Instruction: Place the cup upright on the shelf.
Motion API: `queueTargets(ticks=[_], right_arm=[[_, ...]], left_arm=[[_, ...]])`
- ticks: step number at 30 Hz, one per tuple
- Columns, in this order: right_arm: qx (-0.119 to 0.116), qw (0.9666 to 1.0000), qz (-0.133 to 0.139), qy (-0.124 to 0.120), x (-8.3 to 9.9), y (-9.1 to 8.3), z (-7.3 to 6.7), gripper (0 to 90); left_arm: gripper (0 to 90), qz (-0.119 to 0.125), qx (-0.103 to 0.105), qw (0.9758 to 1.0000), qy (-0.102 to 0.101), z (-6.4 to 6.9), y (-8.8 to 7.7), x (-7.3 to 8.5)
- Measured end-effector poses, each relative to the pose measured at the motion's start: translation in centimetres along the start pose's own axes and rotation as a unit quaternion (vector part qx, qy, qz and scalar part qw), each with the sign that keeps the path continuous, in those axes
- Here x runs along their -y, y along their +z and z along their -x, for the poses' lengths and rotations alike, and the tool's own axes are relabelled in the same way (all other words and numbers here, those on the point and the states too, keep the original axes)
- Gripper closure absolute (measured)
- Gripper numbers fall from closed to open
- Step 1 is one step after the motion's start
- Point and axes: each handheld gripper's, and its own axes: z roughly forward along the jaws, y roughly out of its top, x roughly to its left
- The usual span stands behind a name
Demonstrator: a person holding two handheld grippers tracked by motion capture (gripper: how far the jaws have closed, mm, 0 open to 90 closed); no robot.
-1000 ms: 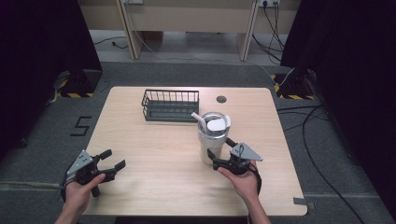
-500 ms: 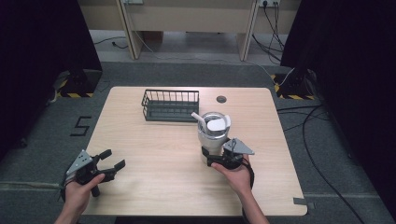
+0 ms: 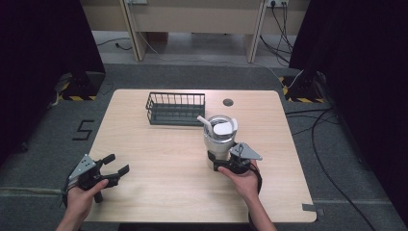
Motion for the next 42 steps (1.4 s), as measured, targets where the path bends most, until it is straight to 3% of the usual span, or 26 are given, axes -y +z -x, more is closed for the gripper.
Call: queueTargets(ticks=[10, 19, 25, 30, 42], right_arm=[[0.003, 0.9999, -0.007, -0.008, -0.3, -0.1, -0.1, 10.6], [-0.008, 0.9998, -0.013, -0.013, -0.8, -0.1, -0.6, 10.7], [-0.010, 0.9999, -0.001, -0.013, -1.6, -0.1, -0.6, 10.7], [-0.013, 0.9997, 0.020, 0.002, -2.1, -0.3, -0.4, 10.9], [-0.021, 0.9993, 0.032, -0.002, -3.2, -0.6, -0.5, 10.9]], left_arm=[[14.4, 0.000, -0.001, 1.0000, 0.003, -0.1, -0.1, 0.0], [14.4, -0.001, -0.002, 1.0000, 0.002, -0.1, -0.1, 0.0], [14.4, -0.001, -0.004, 1.0000, 0.003, -0.1, -0.1, 0.0], [14.4, -0.001, -0.006, 1.0000, 0.001, -0.1, -0.1, 0.0], [14.4, 0.000, -0.007, 1.0000, -0.002, -0.1, -0.1, 0.0]])
